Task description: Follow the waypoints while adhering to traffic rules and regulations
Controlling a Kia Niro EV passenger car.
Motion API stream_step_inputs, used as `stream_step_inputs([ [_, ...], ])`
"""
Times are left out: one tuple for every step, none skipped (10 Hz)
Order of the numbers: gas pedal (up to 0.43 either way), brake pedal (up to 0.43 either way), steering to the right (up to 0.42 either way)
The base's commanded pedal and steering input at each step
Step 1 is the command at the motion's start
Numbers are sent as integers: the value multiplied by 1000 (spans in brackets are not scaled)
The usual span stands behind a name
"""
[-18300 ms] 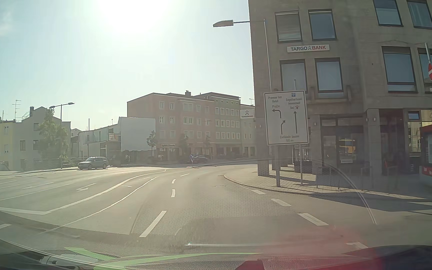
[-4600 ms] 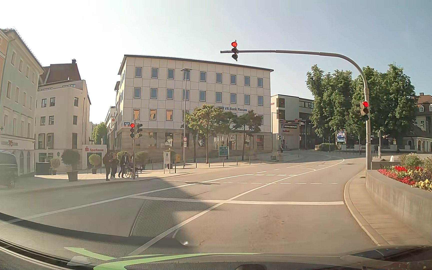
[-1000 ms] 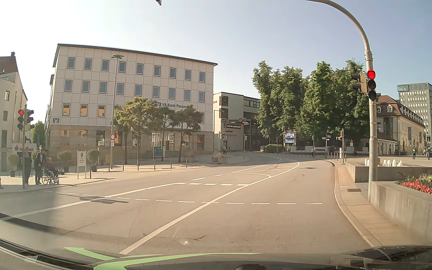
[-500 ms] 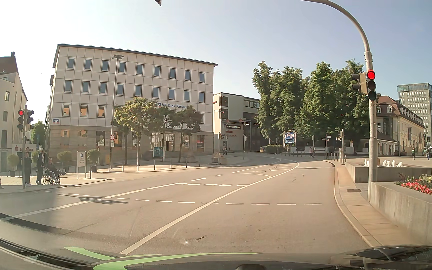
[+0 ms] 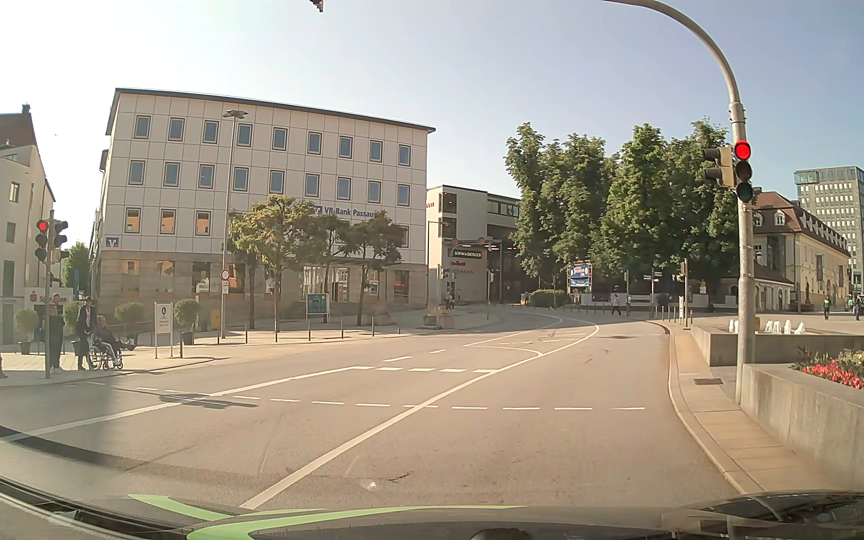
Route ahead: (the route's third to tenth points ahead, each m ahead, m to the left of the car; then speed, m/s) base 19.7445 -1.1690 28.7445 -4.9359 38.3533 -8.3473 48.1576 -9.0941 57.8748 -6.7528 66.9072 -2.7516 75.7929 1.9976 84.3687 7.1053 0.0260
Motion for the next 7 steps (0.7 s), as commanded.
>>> stream_step_inputs([
  [0, 250, 141],
  [0, 250, 141],
  [0, 250, 141],
  [0, 250, 141],
  [0, 250, 141],
  [0, 256, 141],
  [0, 256, 141],
])
